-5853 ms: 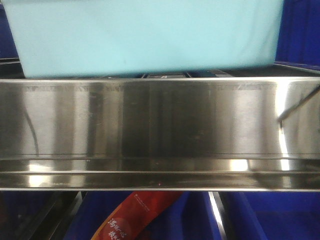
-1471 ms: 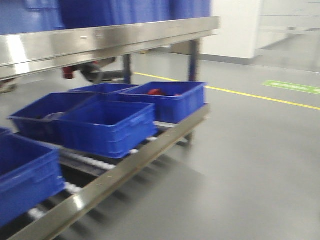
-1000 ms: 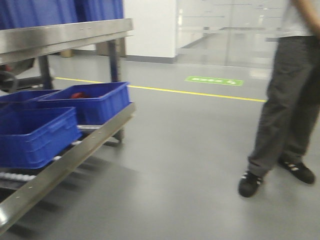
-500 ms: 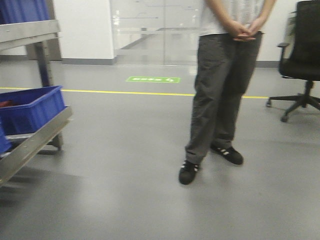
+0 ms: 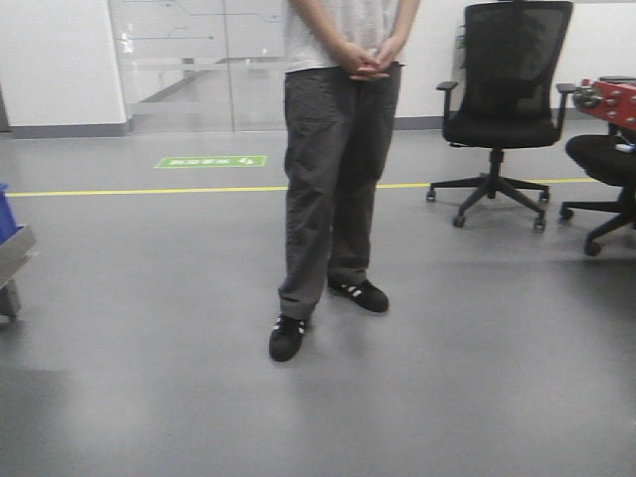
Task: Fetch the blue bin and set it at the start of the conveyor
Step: 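Hold the teal bin with both grippers while the base turns away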
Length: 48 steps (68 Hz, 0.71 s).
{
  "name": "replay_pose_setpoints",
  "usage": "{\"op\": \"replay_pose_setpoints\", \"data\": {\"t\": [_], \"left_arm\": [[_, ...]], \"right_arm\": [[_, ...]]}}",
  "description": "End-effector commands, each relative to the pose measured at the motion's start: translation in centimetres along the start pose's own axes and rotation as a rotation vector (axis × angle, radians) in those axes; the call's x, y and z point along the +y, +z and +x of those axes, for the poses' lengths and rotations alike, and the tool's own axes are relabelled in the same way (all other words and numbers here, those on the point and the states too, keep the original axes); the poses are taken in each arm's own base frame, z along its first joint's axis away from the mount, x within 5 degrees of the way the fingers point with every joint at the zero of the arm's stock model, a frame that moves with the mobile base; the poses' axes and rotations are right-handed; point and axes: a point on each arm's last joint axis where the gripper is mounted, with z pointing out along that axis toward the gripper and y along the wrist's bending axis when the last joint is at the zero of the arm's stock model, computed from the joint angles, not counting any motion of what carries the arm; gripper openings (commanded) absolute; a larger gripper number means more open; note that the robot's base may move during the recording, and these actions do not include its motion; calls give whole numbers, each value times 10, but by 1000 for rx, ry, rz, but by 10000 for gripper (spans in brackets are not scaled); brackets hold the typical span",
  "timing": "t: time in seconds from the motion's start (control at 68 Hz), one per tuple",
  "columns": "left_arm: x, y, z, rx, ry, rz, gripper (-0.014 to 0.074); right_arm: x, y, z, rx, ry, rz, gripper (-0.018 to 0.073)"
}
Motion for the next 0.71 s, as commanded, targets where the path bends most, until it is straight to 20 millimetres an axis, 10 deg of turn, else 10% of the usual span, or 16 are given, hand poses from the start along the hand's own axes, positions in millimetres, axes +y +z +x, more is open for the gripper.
{"op": "replay_pose_setpoints", "data": {"t": [0.0,0.691], "left_arm": [[-10,-7,-9,-68,-66,79,-111],[-10,-7,-9,-68,-66,79,-111]], "right_arm": [[9,-7,-11,-102,13,-70,-153],[9,-7,-11,-102,13,-70,-153]]}}
